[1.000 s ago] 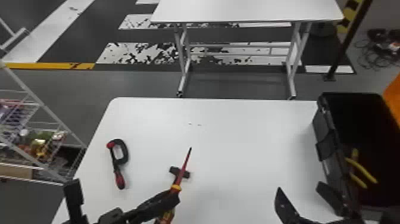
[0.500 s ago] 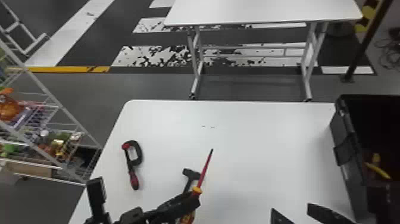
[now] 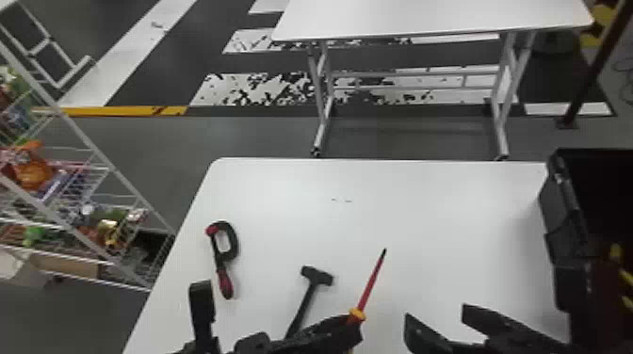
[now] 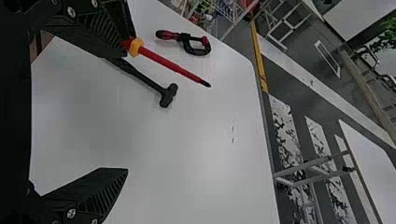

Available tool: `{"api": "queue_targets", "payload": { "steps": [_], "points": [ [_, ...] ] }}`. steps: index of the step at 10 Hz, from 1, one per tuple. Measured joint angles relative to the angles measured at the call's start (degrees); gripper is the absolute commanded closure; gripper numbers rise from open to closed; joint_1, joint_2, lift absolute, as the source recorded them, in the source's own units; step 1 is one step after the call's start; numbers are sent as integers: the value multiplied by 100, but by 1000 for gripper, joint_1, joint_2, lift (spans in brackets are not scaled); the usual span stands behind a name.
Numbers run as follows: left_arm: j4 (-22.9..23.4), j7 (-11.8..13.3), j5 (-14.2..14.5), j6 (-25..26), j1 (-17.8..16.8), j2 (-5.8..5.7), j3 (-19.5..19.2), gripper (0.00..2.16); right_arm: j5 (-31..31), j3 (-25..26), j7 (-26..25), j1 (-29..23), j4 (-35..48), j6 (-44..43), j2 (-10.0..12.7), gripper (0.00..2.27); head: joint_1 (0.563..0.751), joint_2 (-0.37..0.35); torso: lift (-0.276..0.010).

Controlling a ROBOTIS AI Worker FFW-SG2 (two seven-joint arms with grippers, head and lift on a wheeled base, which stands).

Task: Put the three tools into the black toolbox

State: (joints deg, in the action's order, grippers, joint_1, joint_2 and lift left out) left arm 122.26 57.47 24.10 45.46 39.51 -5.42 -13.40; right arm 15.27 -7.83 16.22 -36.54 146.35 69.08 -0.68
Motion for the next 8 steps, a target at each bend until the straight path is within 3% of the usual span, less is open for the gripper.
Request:
{"api": "queue_targets", "payload": {
  "steps": [4, 8],
  "points": [
    [52, -77, -276, -14, -103, -13, 600, 1889, -9, -227, -23, 177, -194, -21, 67, 130, 695, 162, -51],
    [40, -100, -375, -23, -146, -23, 817, 1889, -18, -414, -59, 361, -330, -34, 68, 151, 695, 160, -51]
  ]
}}
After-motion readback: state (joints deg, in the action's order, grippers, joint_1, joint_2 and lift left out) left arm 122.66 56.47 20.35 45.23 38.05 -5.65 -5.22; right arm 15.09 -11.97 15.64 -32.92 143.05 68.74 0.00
